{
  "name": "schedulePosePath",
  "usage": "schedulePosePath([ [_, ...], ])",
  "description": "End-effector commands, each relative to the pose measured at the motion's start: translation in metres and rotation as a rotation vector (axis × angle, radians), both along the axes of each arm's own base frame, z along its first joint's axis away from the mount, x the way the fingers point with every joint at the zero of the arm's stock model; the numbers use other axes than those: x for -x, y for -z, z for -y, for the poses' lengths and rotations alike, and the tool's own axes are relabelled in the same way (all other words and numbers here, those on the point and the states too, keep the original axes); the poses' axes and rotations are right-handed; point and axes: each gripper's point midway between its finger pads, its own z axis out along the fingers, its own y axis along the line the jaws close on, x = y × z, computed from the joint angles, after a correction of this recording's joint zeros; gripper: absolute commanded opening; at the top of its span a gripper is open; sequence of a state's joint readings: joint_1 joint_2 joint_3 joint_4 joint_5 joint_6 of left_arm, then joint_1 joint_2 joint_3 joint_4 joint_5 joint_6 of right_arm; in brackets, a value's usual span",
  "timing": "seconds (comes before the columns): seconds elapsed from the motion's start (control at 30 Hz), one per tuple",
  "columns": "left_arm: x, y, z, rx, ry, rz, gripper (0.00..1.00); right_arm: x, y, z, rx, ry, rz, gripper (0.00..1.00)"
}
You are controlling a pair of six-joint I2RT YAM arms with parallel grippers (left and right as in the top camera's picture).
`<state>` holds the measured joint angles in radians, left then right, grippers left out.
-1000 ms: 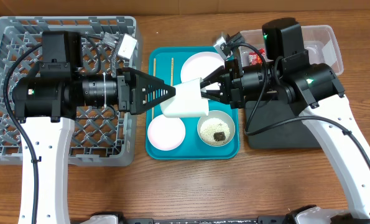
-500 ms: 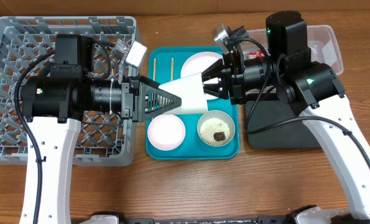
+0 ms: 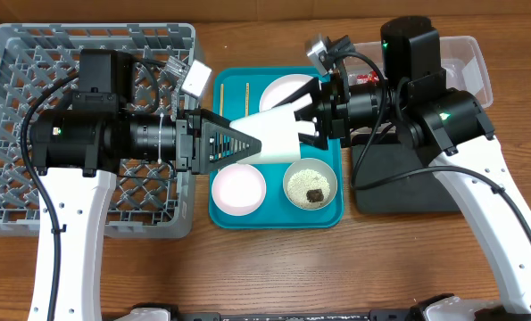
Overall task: Sort waste into correct bins and load items into the dishwasher
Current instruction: 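Place the white cup upside down in the dish rack with left gripper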
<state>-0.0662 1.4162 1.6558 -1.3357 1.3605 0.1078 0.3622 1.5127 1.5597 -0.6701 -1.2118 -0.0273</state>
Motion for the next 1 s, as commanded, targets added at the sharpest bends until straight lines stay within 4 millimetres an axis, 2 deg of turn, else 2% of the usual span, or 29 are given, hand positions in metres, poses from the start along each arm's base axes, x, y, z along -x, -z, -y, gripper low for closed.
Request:
schedulePosePath([
  [0.0,-0.012,0.023,-0.01,-0.151,-0.092,-0.002,0.59,-0.022,0.008,0.009,0.08,0.142,0.02,0.68],
  [0.07,-0.022,0.038,-0.024,-0.249,-0.176,-0.032,0.57,-0.035,0.021,0.019,0.147,0.23,-0.005,0.71],
  [0.17,-0.034,0.062,-0.057,-0.411,-0.34,-0.112,0.57,-0.043,0.041,0.03,0.236,0.314,-0.054,0.71],
  [0.23,-0.041,0.079,-0.089,-0.514,-0.474,-0.192,0.57,-0.044,0.052,0.036,0.292,0.352,-0.087,0.71],
  [0.3,-0.042,0.096,-0.131,-0.618,-0.638,-0.309,0.56,-0.04,0.068,0.042,0.366,0.381,-0.137,0.72],
  [0.43,-0.033,0.118,-0.208,-0.777,-0.938,-0.501,0.47,-0.031,0.083,0.045,0.438,0.392,-0.185,0.72],
  [0.5,-0.023,0.124,-0.25,-0.858,-1.093,-0.569,0.54,-0.027,0.087,0.046,0.462,0.391,-0.194,0.72],
  [0.63,-0.003,0.13,-0.304,-0.947,-1.304,-0.675,0.64,-0.027,0.088,0.046,0.466,0.391,-0.196,0.72],
  [0.7,0.006,0.133,-0.32,-0.961,-1.369,-0.728,0.63,-0.027,0.088,0.045,0.464,0.391,-0.194,0.72],
  [0.8,0.009,0.143,-0.332,-0.943,-1.406,-0.787,0.62,-0.027,0.088,0.045,0.463,0.391,-0.193,0.72],
  [0.97,-0.002,0.175,-0.349,-0.929,-1.428,-0.829,0.61,-0.027,0.088,0.045,0.463,0.391,-0.193,0.72],
])
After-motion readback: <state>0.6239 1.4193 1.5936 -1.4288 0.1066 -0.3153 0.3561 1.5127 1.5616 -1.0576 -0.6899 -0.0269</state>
